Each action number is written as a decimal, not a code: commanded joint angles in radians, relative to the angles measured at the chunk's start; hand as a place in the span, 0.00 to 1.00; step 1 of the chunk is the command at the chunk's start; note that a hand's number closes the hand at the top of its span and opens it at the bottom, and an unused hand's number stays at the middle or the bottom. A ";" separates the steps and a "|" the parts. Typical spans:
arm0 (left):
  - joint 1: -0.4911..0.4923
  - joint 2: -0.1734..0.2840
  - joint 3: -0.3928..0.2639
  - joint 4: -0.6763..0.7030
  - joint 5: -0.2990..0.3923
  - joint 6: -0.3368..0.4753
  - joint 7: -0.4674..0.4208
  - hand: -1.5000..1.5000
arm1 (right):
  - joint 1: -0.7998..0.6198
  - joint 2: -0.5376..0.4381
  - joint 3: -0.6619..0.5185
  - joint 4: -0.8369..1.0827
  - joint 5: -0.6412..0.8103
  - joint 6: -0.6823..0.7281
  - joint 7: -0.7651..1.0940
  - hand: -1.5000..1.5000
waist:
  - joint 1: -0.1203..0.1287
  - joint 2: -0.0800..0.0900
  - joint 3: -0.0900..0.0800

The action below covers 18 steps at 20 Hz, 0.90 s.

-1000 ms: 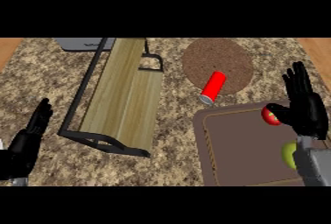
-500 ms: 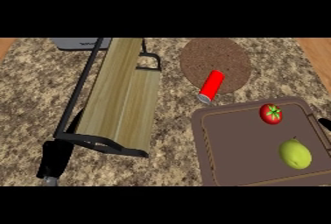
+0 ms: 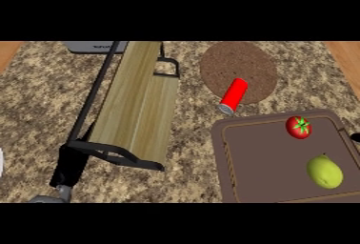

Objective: Pick the tomato from the tray and place it in the tiered shelf

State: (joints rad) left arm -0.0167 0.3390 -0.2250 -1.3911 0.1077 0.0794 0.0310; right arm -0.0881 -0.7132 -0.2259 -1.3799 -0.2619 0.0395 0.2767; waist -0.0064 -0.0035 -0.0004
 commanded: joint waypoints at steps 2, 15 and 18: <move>-0.015 0.005 -0.010 0.020 -0.008 -0.029 0.003 0.50 | -0.055 -0.109 0.133 -0.115 0.026 0.096 0.305 0.00 | 0.011 0.002 -0.004; 0.006 -0.010 0.007 0.028 -0.020 -0.042 -0.017 0.50 | -0.394 -0.103 0.482 -0.061 0.417 0.225 0.756 0.00 | 0.036 0.007 0.000; -0.050 -0.030 0.026 0.089 -0.030 -0.042 -0.027 0.50 | -0.467 0.008 0.519 0.066 0.456 0.234 0.748 0.00 | 0.032 0.009 0.000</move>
State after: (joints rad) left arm -0.0635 0.3207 -0.2135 -1.3518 0.0864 0.0418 0.0246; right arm -0.4468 -0.8096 0.2404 -1.4189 0.1505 0.2333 0.9576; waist 0.0298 0.0031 0.0003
